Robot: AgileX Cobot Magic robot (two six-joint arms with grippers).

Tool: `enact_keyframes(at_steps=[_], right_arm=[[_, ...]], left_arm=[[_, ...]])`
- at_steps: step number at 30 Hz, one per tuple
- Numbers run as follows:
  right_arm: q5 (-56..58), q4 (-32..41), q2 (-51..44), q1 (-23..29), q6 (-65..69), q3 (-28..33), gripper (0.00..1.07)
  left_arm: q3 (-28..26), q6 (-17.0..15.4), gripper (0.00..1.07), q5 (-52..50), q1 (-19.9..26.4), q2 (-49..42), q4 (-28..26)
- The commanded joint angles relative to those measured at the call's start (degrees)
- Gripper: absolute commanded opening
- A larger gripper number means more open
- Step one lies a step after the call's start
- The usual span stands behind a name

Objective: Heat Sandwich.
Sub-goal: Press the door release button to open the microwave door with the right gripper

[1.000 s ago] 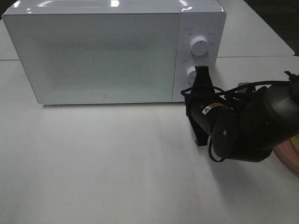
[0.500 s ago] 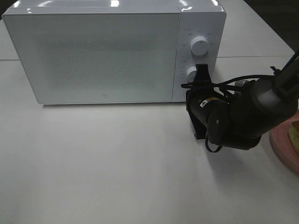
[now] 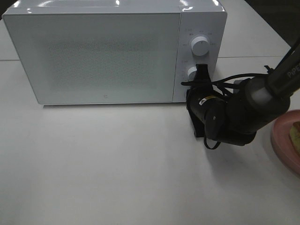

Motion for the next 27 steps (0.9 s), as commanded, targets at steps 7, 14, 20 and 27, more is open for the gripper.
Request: enact_keyframes(at_steps=[7,14,20,27], right_arm=[[-2.41,0.74,0.74,-0.86,-1.49,-2.35,0.00],[-5.33,0.74,1.49,-0.86,-1.43,-4.53,0.01],[-9.40,1.26,2.18,-1.95,-3.61,-7.96,0.01],[-11.23,0.69,2.18,-4.24,-6.36,-11.75,0.01]], left_arm=[[0.17,0.06,1.01,-0.29,0.11,-1.66,0.00],[0.17,0.06,1.01,-0.29,0.11,-1.66,0.00],[0.17,0.06,1.01,-0.29,0.11,-1.66,0.00],[0.17,0.06,1.01,-0.29,0.11,-1.66,0.00]])
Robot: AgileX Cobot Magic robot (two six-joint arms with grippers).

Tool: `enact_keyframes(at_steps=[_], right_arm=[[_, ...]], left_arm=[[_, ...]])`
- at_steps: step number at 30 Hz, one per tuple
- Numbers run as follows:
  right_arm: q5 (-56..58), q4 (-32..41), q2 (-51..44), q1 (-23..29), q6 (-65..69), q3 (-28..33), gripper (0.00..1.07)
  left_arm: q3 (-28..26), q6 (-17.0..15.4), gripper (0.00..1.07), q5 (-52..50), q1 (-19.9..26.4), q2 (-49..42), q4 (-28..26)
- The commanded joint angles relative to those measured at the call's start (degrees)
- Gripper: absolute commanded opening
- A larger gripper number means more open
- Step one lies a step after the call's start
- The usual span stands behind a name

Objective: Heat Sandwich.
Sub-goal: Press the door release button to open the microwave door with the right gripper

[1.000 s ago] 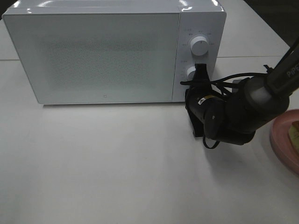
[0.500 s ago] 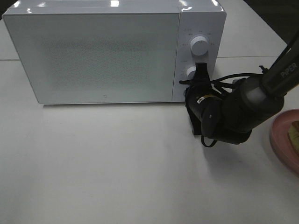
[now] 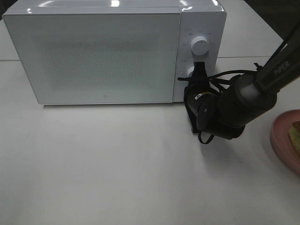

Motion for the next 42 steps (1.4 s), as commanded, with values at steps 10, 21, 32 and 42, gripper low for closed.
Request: enact_keyframes(at_steps=[10,21,32,42], right_arm=[[-11.34,-4.47,0.40,-3.15,-1.55,-7.28,0.00],[-9.97,-5.56,0.40,-3.15,-0.92,-7.22,0.01],[-7.33,-5.90,0.40,-3.15,-0.97,-7.22,0.01],[-5.16,-6.59,0.40,-3.09,-1.15,-7.22,0.01]], left_arm=[[0.17,0.06,1.01,-0.29,0.11,-1.66,0.00],[0.17,0.06,1.01,-0.29,0.11,-1.66,0.00],[0.17,0.06,1.01,-0.29,0.11,-1.66,0.00],[0.17,0.06,1.01,-0.29,0.11,-1.66,0.00]])
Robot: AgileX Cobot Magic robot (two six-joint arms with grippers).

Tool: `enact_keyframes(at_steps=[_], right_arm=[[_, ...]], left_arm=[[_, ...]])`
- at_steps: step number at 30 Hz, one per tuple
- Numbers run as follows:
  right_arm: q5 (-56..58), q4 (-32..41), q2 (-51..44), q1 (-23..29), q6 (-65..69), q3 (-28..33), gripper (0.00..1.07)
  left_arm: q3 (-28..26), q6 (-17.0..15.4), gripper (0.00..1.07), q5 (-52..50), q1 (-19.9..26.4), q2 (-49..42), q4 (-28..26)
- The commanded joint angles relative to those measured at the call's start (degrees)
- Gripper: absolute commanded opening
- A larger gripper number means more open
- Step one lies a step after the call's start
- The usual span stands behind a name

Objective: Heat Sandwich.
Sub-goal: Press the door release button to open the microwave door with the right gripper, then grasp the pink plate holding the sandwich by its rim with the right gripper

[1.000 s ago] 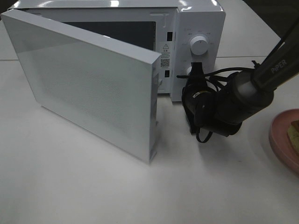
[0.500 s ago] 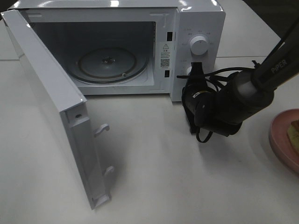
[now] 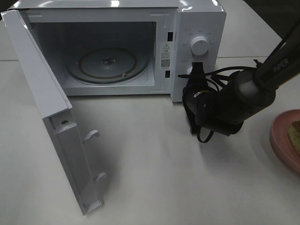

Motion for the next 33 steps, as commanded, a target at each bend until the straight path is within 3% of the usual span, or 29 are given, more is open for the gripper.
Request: enact_keyframes(at_steps=[1,20,33], right_arm=[[-8.31,-7.85,-0.29,-2.58,-0.11,-5.50,0.02],[0.11,-12.61,-8.14,-2.46,0.92,7.22,0.02],[19.77,-13.18,-19.08,-2.64,-10.83,13.87,0.02]], left_arm=[[0.17,0.06,1.01,-0.29,0.11,-1.66,0.00],[0.17,0.06,1.01,-0.29,0.11,-1.66,0.00],[0.17,0.06,1.01,-0.29,0.11,-1.66,0.00]])
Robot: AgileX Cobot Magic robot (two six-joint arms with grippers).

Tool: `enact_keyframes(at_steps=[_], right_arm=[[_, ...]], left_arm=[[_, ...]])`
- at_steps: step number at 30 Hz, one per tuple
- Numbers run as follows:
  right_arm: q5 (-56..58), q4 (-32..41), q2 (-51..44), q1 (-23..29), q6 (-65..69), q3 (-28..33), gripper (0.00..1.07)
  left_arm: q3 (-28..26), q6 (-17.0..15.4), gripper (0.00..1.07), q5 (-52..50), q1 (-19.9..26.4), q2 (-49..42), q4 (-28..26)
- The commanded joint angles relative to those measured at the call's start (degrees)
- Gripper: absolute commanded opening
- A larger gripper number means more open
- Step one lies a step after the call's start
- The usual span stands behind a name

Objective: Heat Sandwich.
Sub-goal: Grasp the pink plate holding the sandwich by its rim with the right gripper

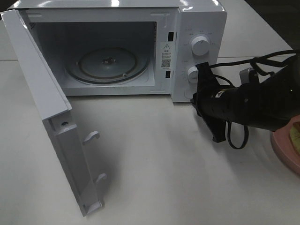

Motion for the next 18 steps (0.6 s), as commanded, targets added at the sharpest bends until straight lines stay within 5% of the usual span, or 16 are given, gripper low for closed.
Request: enact_keyframes(at_steps=[1,18], right_arm=[[4.41,-1.26,-2.75,-0.40,-4.64,0.63,0.02],[37.41,-7.33,-13.81,-0.40,-44.06,0.46,0.07]], left_arm=[[0.17,0.06,1.01,-0.29,0.11,-1.66,0.00],[0.17,0.06,1.01,-0.29,0.11,-1.66,0.00]])
